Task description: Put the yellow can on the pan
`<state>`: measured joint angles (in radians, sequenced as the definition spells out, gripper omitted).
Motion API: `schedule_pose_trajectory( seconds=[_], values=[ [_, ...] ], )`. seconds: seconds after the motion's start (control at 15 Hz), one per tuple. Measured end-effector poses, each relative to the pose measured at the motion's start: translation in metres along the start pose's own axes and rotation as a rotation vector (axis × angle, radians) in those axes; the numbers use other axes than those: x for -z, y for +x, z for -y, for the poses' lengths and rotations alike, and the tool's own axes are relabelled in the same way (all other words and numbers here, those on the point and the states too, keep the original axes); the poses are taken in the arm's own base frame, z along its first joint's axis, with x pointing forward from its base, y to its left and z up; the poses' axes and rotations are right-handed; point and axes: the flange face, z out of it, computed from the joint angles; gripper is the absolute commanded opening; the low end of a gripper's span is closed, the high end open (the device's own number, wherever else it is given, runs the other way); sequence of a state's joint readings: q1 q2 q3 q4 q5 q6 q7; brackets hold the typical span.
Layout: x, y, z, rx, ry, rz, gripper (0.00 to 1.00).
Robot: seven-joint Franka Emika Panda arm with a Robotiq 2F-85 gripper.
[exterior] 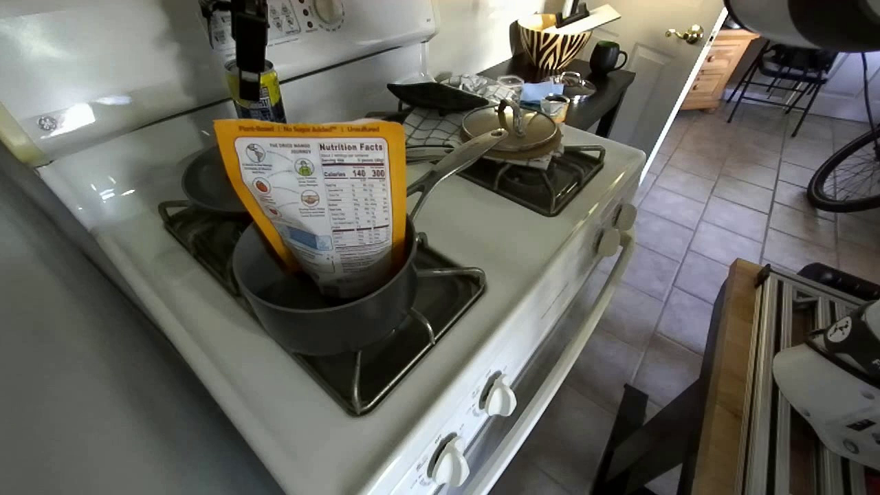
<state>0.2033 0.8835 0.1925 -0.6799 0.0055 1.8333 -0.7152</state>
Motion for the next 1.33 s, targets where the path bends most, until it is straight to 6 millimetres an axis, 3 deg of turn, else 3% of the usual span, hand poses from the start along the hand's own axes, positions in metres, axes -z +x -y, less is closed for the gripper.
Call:
schedule_pose_trajectory(
  seconds=[1.2, 1.27, 1.33],
  values=[
    [-0.015, 0.003, 0.005, 0.007, 0.015, 0.011, 0.38],
    [-0.015, 0.003, 0.006, 0.007, 0.016, 0.011, 0.88],
    [-0.015, 0.003, 0.006, 0.008, 0.016, 0.011, 0.90]
  ],
)
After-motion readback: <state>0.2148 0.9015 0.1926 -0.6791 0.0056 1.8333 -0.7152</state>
